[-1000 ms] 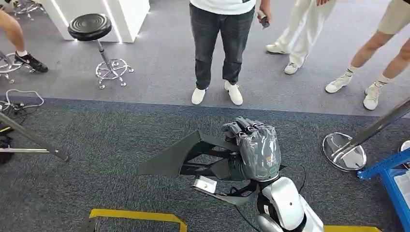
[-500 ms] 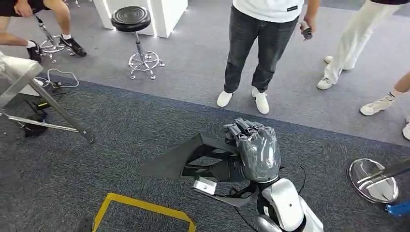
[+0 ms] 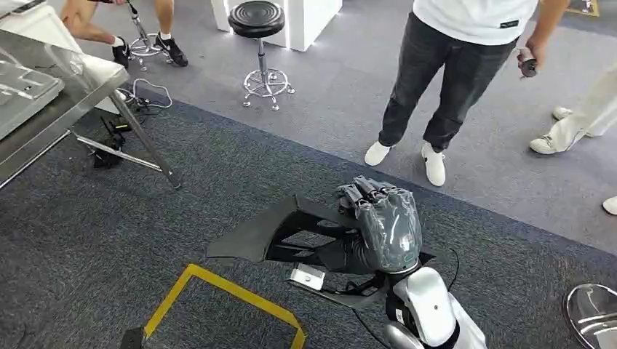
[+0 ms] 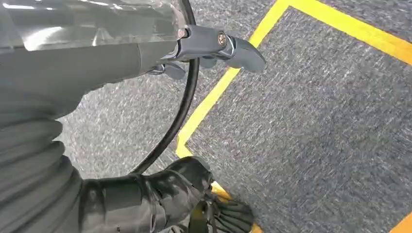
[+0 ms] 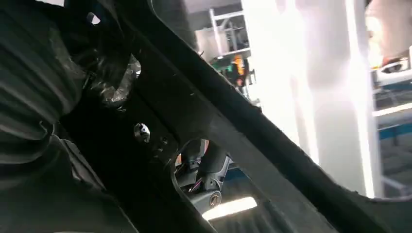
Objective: Take the parts from the cabinet and place them on the table.
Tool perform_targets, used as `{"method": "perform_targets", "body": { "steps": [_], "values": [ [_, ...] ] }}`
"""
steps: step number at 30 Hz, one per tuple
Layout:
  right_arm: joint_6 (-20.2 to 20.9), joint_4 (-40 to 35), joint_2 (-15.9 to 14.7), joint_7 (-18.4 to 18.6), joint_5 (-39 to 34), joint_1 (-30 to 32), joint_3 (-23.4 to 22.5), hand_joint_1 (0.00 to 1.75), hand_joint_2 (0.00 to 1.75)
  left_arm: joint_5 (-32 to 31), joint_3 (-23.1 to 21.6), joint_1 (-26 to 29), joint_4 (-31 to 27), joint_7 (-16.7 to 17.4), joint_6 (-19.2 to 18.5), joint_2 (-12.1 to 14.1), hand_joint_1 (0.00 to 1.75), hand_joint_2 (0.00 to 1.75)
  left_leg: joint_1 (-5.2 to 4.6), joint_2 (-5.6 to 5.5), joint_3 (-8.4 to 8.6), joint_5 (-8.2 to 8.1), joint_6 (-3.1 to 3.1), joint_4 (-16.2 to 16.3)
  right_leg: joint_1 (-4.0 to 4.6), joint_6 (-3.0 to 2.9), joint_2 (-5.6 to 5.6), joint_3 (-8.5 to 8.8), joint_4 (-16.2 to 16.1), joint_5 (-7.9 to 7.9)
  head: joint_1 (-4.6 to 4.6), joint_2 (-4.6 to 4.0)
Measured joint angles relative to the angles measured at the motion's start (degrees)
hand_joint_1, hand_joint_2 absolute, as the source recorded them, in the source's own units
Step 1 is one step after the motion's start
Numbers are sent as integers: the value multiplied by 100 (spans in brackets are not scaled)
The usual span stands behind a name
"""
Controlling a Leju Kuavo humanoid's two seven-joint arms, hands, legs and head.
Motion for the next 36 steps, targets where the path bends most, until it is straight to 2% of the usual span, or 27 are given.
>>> {"method": "perform_targets", "body": {
  "steps": [3,4,5,6,7,9,10,11,13,14,15,17,18,19,20,21,22,24,25,26,28,29,30,31,34,35,36],
  "values": [
    [0,-2,4,-2,2,-4,2,175,175,0,0,26,0,2,2,4,0,175,-35,-152,-33,2,84,15,-2,80,-133,42,-46,7,2,0],
    [-2,-4,4,2,2,-13,2,175,175,0,0,25,0,2,4,4,0,175,7,-208,7,38,141,-44,-7,122,-156,52,-41,-22,2,0],
    [-2,0,2,0,2,-24,0,175,175,0,0,32,0,0,4,2,0,175,23,-263,23,58,173,-80,-53,156,126,21,70,-108,11,0],
    [-13,-2,2,0,2,-31,0,175,175,0,0,17,0,4,2,2,0,175,27,-293,22,70,219,-81,-72,161,379,-122,359,-298,9,0],
    [-15,0,2,-2,2,-28,0,175,175,0,0,-2,0,4,2,2,0,175,26,-352,18,73,233,-80,-71,169,491,-344,825,-535,11,0],
    [-15,28,-11,-2,2,-15,0,175,175,0,-2,-4,0,4,4,2,0,175,9,-476,11,73,249,-71,-71,186,540,-776,1654,-827,11,0],
    [-15,44,-15,-2,2,-15,0,175,175,0,-2,1,0,20,13,4,0,175,5,-557,12,73,248,-62,-72,183,542,-869,1782,-773,9,0],
    [-15,48,-17,-2,2,-16,0,175,175,0,-2,2,0,26,20,4,0,175,4,-638,14,72,248,-54,-72,175,548,-812,1601,-576,11,0],
    [-17,48,-17,-2,2,-27,0,175,175,0,-4,-5,0,33,28,4,0,175,5,-800,20,69,241,-32,-75,129,636,-406,689,-38,13,0],
    [-17,48,-20,-2,7,-38,0,175,175,0,-7,-6,0,35,28,-4,0,175,12,-865,15,66,233,-25,-77,95,880,-202,235,153,11,0],
    [-17,50,-24,-2,9,-41,0,175,175,0,-7,-8,0,35,31,-20,0,175,5,-915,-22,68,198,-4,-109,57,1224,-151,80,71,9,0],
    [-24,52,-31,-2,13,-35,0,175,175,-2,-9,-20,0,37,31,-17,0,175,53,-1045,-84,103,109,-1,-69,73,1101,-136,4,94,11,0],
    [-24,52,-31,-2,13,-49,0,175,175,-2,-9,-12,0,39,31,-17,0,175,77,-1143,-88,119,55,-26,-55,59,1047,-124,5,91,11,0],
    [-24,50,-28,-2,13,-65,0,175,175,0,-9,-6,0,39,35,-13,0,175,41,-1221,-129,132,2,-44,-97,20,964,-74,-62,120,9,0],
    [-24,50,-24,-2,15,-86,2,175,175,-2,-9,1,2,48,35,-13,0,175,59,-978,-127,69,15,49,-120,-16,852,-30,-132,154,13,0],
    [-28,50,-22,-2,15,-82,2,175,175,-2,-9,-11,2,52,35,-20,0,175,27,-645,-222,-95,-16,248,-118,-53,787,-5,-160,160,-33,0],
    [-28,50,-22,-2,15,-89,2,175,175,0,-9,-34,0,52,37,-17,0,175,35,-476,-415,-329,-53,636,-105,-75,681,-1,-163,156,-30,0],
    [-28,72,-24,-2,15,-68,4,175,175,-2,-13,-44,0,54,44,-15,0,175,67,-386,-807,-661,-119,1427,-96,-83,488,0,-160,145,-33,0],
    [-28,85,-24,-2,15,-66,7,175,175,0,-13,-29,0,57,46,-9,0,175,83,-370,-891,-675,-148,1599,-97,-78,403,-2,-157,132,-37,0],
    [-28,94,-22,-2,15,-64,9,175,175,0,-13,-12,0,59,46,-4,0,175,99,-347,-838,-570,-169,1508,-101,-67,325,1,-152,122,-35,0],
    [-28,94,-22,-2,15,-65,9,175,175,0,-13,2,0,59,48,6,0,175,121,-246,-400,-144,-195,703,-120,-21,181,14,-123,79,-35,0],
    [-28,94,-22,-2,15,-67,9,175,175,0,-13,-3,0,59,46,7,0,175,120,-67,-126,46,-198,229,-124,13,124,27,-89,47,-35,0],
    [-31,94,-24,-2,17,-67,9,175,175,0,-13,-19,0,57,46,4,0,175,56,118,-27,-36,-159,31,-85,59,73,23,-58,6,-37,0],
    [-30,96,-24,0,18,-72,9,175,175,0,-13,-18,0,54,46,4,0,175,56,1,-27,7,-76,10,-73,92,33,34,-32,-18,-22,0],
    [-31,94,-22,-2,31,-82,13,175,175,0,-13,3,0,54,46,4,0,175,29,-144,-43,-3,39,13,-72,172,-94,97,-76,-25,-22,0],
    [-31,94,-22,2,31,-95,13,175,175,4,-13,5,0,54,46,4,0,175,86,-203,-1,27,97,-28,-114,222,-14,92,-52,-75,-19,0],
    [-33,92,-22,0,31,-98,13,175,175,15,-13,0,0,54,50,-9,0,175,82,-253,2,27,130,-31,-125,231,277,36,142,-226,-13,0]
  ]
}}
